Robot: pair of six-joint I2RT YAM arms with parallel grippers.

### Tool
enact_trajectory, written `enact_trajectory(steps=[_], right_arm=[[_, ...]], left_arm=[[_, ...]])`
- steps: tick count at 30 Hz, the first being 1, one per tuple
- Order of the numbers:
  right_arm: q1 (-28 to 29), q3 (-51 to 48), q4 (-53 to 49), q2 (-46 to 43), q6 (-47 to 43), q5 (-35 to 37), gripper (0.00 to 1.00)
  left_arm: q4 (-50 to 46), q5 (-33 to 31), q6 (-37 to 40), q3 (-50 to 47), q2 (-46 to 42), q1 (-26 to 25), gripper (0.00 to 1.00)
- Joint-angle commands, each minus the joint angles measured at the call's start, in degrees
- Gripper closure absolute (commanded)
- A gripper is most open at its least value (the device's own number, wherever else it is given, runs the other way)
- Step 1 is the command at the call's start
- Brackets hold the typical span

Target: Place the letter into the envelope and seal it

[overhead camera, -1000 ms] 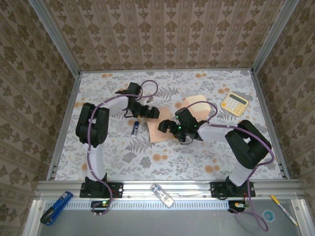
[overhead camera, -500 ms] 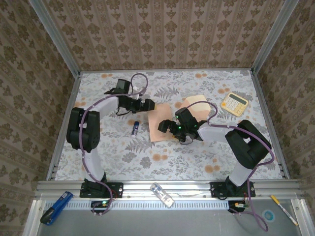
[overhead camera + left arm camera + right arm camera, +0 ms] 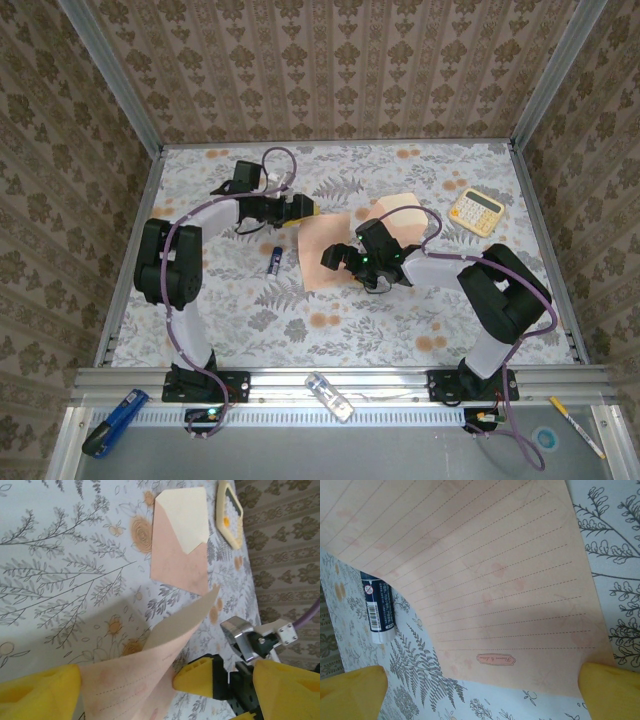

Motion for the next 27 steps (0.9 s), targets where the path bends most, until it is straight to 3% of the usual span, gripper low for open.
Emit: enact_trajectory(steps=[1, 17, 27], right_arm=[[-0.43, 0.13, -3.40, 1.09, -1.14, 1.81, 0.00], [-0.44, 1.57, -4.55, 1.78, -1.85, 1.71, 0.00], [-0.44, 1.56, -3.83, 2.39, -1.67, 1.64, 0.00]], left_arm=[[2.65, 2.86, -3.11, -0.35, -1.15, 0.51, 0.12], [3.17, 4.23, -3.26, -3.21, -6.20, 0.33, 0.12], [-1.95, 0.83, 2.19, -5.42, -7.75, -1.57, 0.10]])
